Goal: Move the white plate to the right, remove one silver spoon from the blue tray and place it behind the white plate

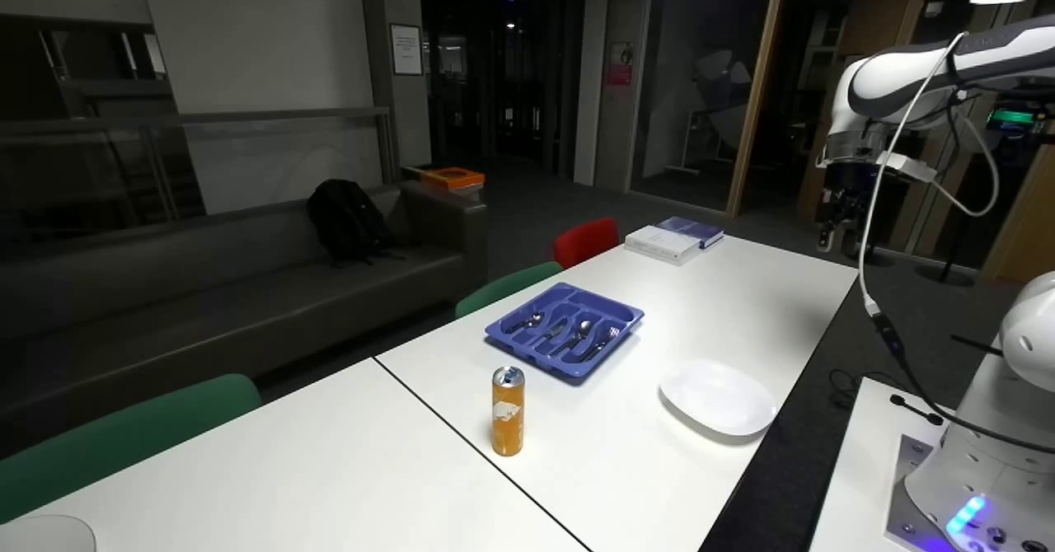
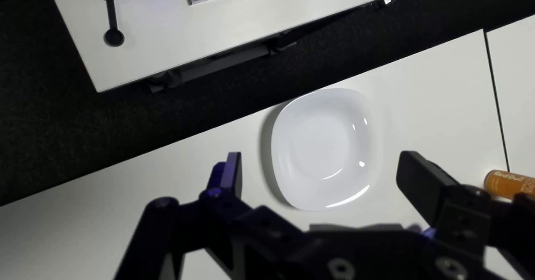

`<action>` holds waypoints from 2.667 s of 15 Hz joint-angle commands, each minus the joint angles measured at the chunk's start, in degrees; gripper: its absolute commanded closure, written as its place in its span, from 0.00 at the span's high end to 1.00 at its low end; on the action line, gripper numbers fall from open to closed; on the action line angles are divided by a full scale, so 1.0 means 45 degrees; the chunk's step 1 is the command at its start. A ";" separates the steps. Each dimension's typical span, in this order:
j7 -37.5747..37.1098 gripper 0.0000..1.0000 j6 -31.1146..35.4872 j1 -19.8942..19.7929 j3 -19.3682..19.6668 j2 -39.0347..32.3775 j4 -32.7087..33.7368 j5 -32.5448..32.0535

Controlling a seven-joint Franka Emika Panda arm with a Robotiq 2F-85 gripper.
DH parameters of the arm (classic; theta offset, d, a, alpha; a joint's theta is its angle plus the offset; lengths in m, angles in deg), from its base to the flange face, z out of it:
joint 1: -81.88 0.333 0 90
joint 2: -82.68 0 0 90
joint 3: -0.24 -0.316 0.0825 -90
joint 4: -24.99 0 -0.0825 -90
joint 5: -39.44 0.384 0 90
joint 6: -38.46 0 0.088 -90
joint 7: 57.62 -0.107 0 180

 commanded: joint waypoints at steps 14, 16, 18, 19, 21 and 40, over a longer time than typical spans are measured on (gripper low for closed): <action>0.6219 1.00 0.5950 0.0818 -0.0812 -0.5570 -0.0461 0.4949; 0.5855 1.00 0.5583 0.0638 -0.0983 -0.5633 -0.0372 0.4708; 0.6090 1.00 0.4952 0.0616 -0.0994 -0.5687 -0.0327 0.4885; 0.6104 1.00 0.4868 0.0613 -0.0994 -0.5687 -0.0310 0.4895; 0.6254 1.00 0.5538 0.0665 -0.1116 -0.5746 -0.0376 0.4732; 0.7147 1.00 0.6967 0.0117 -0.3012 -1.0792 0.1892 0.4640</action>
